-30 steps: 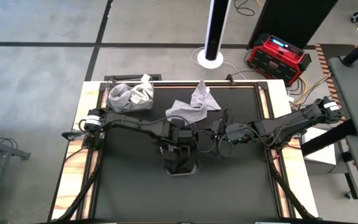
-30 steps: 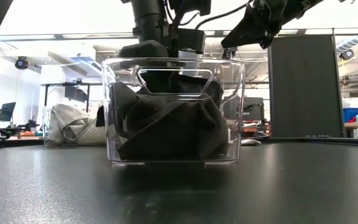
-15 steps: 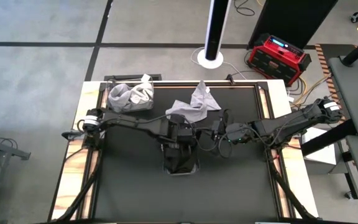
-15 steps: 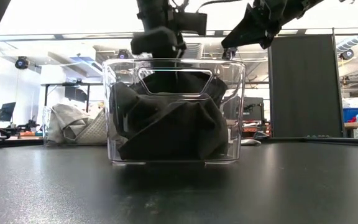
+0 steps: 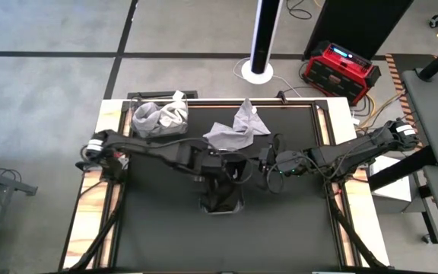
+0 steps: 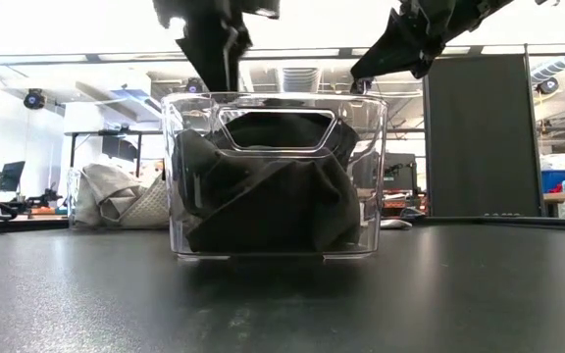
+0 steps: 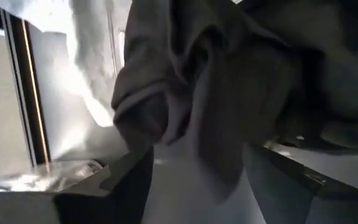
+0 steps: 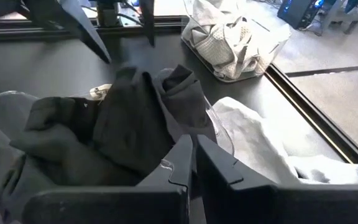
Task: Sort towels by color in basket
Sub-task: Put the black towel into the bottom transparent bin
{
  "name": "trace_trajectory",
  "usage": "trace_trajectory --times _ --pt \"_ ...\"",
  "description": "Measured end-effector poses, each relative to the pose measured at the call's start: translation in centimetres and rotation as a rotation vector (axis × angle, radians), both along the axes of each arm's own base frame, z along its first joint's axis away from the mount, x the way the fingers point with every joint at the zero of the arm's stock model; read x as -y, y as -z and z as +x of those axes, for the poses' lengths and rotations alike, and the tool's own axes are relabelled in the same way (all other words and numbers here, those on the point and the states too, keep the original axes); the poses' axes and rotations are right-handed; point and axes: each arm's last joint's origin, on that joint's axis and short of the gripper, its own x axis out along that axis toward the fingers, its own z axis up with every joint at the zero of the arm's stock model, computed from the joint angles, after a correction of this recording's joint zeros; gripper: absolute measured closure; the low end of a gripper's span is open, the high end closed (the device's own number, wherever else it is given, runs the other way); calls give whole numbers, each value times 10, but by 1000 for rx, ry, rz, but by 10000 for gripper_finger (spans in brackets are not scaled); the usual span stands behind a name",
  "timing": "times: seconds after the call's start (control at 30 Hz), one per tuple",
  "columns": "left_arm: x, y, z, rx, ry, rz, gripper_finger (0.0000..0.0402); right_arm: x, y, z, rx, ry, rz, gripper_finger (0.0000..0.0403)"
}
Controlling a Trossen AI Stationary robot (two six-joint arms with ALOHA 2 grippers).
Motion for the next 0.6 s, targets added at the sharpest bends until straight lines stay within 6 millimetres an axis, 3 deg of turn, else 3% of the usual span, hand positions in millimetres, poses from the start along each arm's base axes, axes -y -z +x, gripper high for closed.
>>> trace_trajectory --times 0.17,0.6 --pt "2 -5 -26 76 -101 -25 173 0 1 0 -3 0 -1 390" --pt "0 48 -78 263 -204 -88 174 0 1 0 -2 0 0 390"
